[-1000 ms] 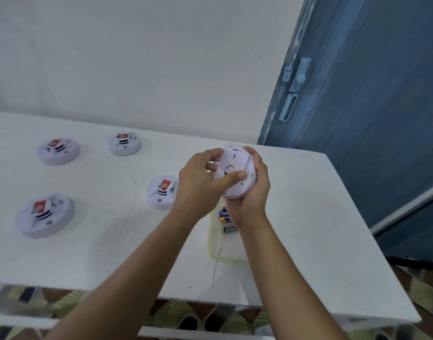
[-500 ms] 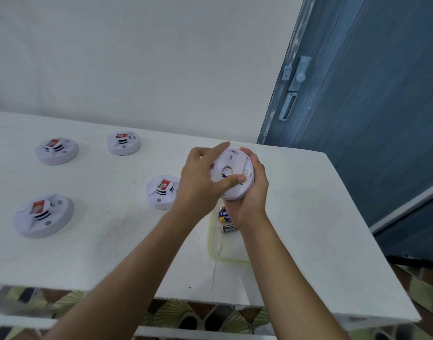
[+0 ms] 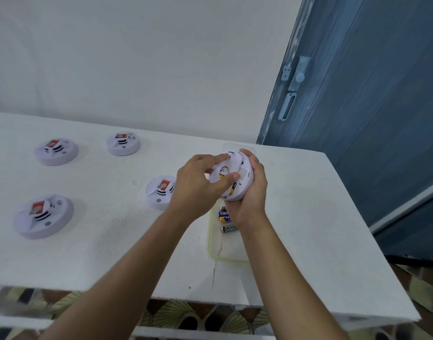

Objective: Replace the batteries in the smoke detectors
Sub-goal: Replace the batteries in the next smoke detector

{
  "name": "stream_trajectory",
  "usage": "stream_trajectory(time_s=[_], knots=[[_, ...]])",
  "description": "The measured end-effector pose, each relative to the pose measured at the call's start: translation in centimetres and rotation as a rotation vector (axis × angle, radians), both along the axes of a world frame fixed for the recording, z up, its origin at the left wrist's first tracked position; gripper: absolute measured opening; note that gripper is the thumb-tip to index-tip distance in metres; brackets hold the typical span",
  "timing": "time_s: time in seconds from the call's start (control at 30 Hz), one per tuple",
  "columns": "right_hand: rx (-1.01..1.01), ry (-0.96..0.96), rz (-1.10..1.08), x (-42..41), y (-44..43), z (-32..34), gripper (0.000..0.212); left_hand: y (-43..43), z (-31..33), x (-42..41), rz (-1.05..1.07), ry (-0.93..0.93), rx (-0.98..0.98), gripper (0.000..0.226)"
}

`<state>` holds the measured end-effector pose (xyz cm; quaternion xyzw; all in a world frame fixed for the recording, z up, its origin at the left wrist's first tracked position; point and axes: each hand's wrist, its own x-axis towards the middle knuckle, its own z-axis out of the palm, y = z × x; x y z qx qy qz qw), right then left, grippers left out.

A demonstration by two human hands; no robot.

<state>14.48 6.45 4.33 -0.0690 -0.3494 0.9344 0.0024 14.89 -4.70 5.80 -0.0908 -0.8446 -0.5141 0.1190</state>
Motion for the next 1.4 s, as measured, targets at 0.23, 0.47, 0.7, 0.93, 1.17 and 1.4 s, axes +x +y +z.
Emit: stream_trajectory(time_s=[0.23, 0.47, 0.7, 0.93, 1.17, 1.4], knots=[[0.045, -0.008, 0.004, 0.0, 0.0, 0.0, 0.015, -0.4, 0.1, 0.1, 0.009, -0.105, 0.09, 0.045], [0.086, 0.01, 0.005, 0.0, -0.3, -0.1, 0.017, 0.3, 0.5, 0.8, 0.026, -0.075, 0.104, 0.041], [0.157, 0.01, 0.008, 0.3, -0.2, -0.3, 0.017, 0.2, 0.9, 1.0, 0.043, -0.152, 0.142, 0.039], [0.138, -0.029, 0.0, 0.3, 0.0, -0.1, 0.018, -0.6, 1.2, 0.3, -0.096, -0.437, 0.597, 0.055], [0.023, -0.022, 0.061, 0.5, 0.3, 0.1, 0.017, -2.9, 1.8, 0.1, -0.488, -0.703, 1.347, 0.038], [0.025, -0.069, 0.027, 0.3, 0.2, -0.4, 0.02, -2.9, 1.8, 0.2, -0.346, -0.399, 0.961, 0.04]])
